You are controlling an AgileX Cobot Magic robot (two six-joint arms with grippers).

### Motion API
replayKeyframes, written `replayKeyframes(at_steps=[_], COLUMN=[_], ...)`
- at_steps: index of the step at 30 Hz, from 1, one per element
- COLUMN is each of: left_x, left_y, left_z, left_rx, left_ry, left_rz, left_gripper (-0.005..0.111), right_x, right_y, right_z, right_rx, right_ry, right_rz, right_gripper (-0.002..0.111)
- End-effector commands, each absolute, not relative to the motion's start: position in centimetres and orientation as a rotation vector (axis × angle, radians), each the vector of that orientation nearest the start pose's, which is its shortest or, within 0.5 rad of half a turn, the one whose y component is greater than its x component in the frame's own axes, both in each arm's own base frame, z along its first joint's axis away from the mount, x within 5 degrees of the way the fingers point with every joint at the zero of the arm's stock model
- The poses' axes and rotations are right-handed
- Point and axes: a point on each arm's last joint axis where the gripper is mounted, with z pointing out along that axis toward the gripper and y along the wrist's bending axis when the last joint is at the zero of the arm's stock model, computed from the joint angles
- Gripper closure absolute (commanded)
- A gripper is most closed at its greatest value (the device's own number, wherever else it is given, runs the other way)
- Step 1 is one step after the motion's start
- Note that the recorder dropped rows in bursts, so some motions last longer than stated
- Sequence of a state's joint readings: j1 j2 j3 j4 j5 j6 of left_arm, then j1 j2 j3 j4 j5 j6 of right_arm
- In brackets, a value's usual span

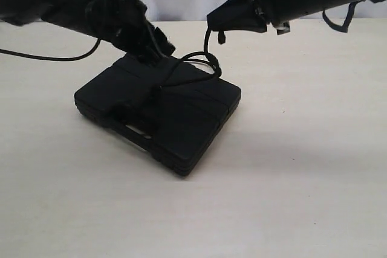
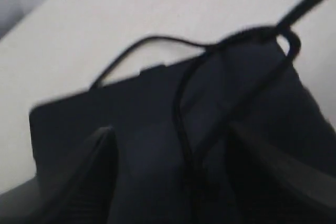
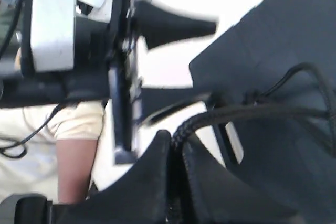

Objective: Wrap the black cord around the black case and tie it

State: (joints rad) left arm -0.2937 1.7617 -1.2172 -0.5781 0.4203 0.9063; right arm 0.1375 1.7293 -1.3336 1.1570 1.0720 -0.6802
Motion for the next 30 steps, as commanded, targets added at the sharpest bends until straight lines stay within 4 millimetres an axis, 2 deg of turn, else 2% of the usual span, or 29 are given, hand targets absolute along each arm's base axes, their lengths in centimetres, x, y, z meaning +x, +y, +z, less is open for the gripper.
replayKeyframes(at_steps=[1, 3, 6, 10, 15, 23, 26, 30], left_x=[34.9, 34.4, 33.8, 33.6, 34.1, 34.4, 34.4, 34.3], left_y=[-10.3, -9.8, -9.9, -10.4, -10.6, -10.8, -10.8, -10.7], left_z=[23.0, 22.2, 20.4, 18.1, 16.8, 14.0, 12.9, 12.1], left_rx=[0.700, 0.591, 0.466, 0.313, 0.032, -0.481, -0.573, -0.589], left_ry=[2.659, 2.793, 2.968, 3.057, 3.065, 2.915, 2.880, 2.875], left_rz=[-0.073, -0.028, -0.065, -0.162, -0.184, -0.294, -0.309, -0.310], left_gripper=[0.049, 0.049, 0.049, 0.049, 0.049, 0.049, 0.049, 0.049], right_x=[35.4, 35.5, 35.5, 35.3, 35.0, 35.0, 35.0, 35.0], right_y=[11.6, 11.5, 11.4, 11.4, 11.5, 11.4, 11.4, 11.5], right_z=[30.3, 30.3, 30.1, 29.9, 29.9, 29.8, 29.8, 29.8], right_rx=[-0.326, -0.323, -0.339, -0.376, -0.400, -0.418, -0.418, -0.419], right_ry=[2.312, 2.311, 2.321, 2.343, 2.357, 2.368, 2.368, 2.368], right_rz=[1.205, 1.185, 1.161, 1.156, 1.179, 1.159, 1.159, 1.161], right_gripper=[0.104, 0.104, 0.104, 0.104, 0.104, 0.104, 0.104, 0.104])
